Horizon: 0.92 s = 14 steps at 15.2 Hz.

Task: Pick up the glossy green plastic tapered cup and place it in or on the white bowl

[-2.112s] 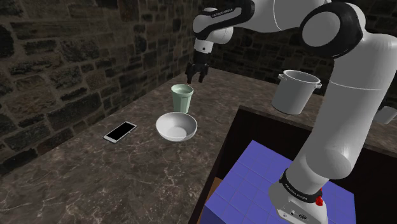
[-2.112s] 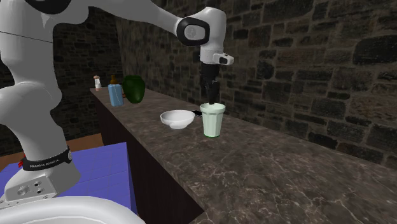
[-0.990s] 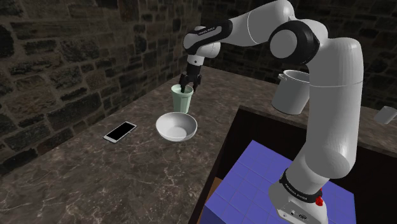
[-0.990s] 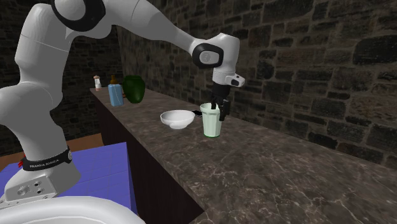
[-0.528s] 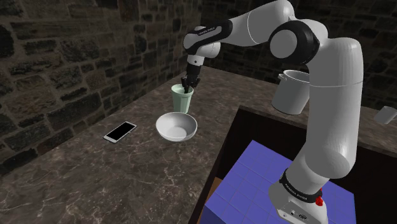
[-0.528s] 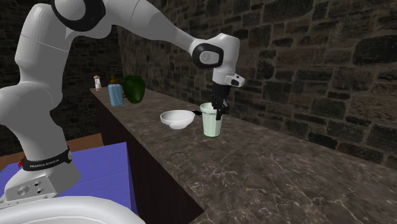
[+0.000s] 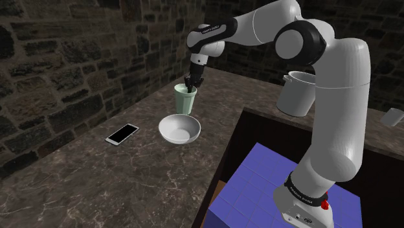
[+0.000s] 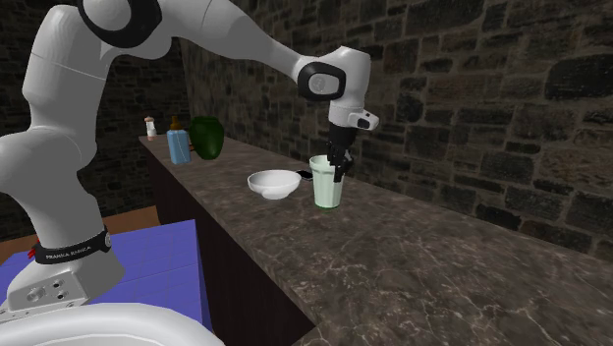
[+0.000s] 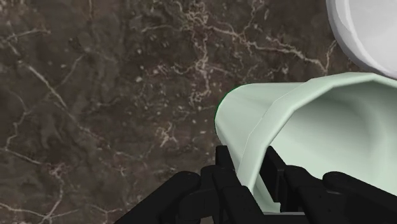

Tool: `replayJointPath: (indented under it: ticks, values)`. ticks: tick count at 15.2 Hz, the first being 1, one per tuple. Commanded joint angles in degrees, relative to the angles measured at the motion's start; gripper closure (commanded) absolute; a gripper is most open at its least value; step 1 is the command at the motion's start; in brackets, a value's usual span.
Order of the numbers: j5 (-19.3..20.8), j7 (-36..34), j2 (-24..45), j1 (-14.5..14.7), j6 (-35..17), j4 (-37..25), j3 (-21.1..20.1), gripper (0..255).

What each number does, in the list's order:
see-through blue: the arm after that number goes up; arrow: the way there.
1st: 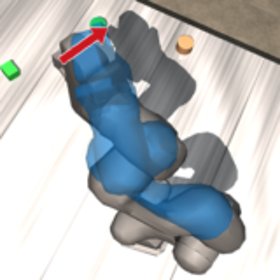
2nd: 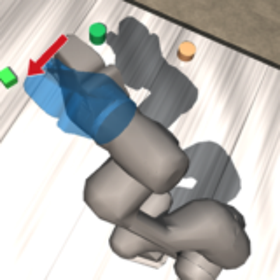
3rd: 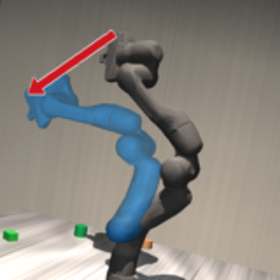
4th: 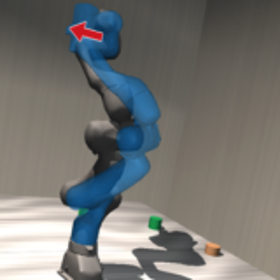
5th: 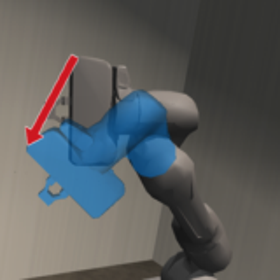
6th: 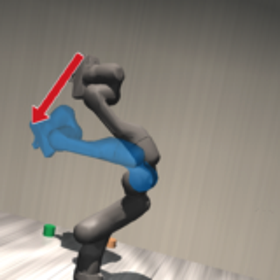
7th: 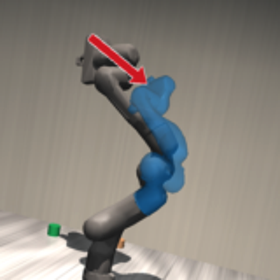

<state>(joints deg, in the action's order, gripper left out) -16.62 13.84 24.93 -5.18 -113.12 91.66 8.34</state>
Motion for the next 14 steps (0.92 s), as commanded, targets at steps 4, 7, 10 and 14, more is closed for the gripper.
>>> replayJointPath:
  ticks: [4, 7, 10, 14]
  values:
    - [0.5, -0.8, -1.4, 0.0, 3.1, -1.9, 0.2, 255]
    - [0.7, -1.2, -1.9, -0.1, 5.1, -3.3, 0.3, 255]
    - [1.0, -1.7, -2.4, -0.1, 7.1, -5.0, 0.3, 255]
    - [1.2, -2.3, -2.8, -0.2, 9.9, -7.4, 0.4, 255]
